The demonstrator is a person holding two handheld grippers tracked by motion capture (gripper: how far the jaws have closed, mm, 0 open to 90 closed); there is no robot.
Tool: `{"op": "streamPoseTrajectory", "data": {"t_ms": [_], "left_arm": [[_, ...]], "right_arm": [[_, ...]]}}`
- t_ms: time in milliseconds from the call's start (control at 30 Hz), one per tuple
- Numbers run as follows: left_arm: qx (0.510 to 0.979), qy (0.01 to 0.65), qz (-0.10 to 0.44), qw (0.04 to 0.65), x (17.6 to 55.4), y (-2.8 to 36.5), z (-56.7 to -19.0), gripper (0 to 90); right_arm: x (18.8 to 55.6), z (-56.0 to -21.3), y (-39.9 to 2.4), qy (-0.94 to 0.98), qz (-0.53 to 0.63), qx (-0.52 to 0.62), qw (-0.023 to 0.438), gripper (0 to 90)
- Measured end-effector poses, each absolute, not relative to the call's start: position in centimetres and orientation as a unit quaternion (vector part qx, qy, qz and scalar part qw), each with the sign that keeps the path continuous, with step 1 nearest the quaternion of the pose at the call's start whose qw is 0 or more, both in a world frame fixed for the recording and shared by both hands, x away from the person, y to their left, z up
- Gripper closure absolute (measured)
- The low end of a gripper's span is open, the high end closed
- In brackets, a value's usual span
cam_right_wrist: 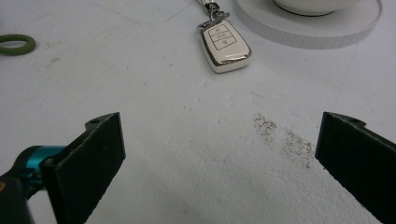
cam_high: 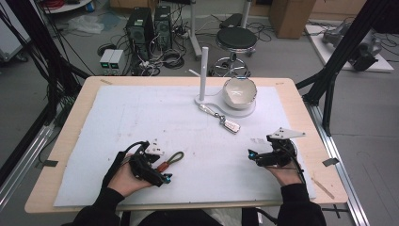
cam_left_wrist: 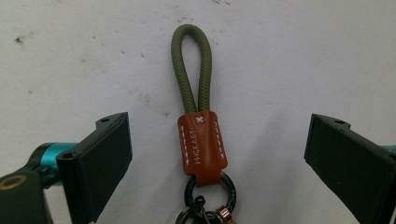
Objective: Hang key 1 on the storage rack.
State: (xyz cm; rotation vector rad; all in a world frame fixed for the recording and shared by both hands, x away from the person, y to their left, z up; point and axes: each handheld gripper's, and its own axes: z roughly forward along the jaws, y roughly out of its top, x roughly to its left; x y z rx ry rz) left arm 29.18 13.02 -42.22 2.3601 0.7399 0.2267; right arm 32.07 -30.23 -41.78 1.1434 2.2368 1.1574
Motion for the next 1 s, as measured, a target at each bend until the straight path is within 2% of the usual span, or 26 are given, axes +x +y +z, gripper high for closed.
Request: {"op": "streamPoseTrajectory", "data": {"t_ms": [133,300,467,633,700,733,867,1000], "left_arm": [[0.906,0.273,0.087,0.311,29.02,12.74,-42.39,13.9],[0.903,0.274,0.087,0.319,28.85,12.82,-42.22,28.5],[0.908,0.272,0.081,0.307,28.93,12.77,-42.47,35.4],[0.914,0.269,0.093,0.289,28.91,12.62,-42.79,50.4],[0.915,0.267,0.089,0.29,28.93,12.67,-42.75,52.0],[0.916,0.261,0.088,0.292,28.83,12.59,-42.77,57.4],[0.917,0.256,0.082,0.295,28.77,12.55,-42.74,67.7],[0.916,0.258,0.076,0.297,28.98,12.76,-42.65,71.4]], "right_arm": [[32.07,-41.79,-30.23,0.795,0.41,0.406,0.186,0.7],[32.08,-41.8,-30.27,0.795,0.41,0.406,0.187,0.6],[32.08,-41.87,-30.29,0.796,0.409,0.407,0.185,0.7],[32.07,-41.87,-30.3,0.795,0.408,0.408,0.184,0.7],[32.08,-41.87,-30.3,0.795,0.408,0.408,0.184,0.6],[32.08,-41.87,-30.3,0.795,0.408,0.408,0.185,0.7],[32.1,-41.9,-30.29,0.796,0.407,0.408,0.185,0.6],[32.11,-41.92,-30.27,0.796,0.407,0.407,0.185,0.7]]}}
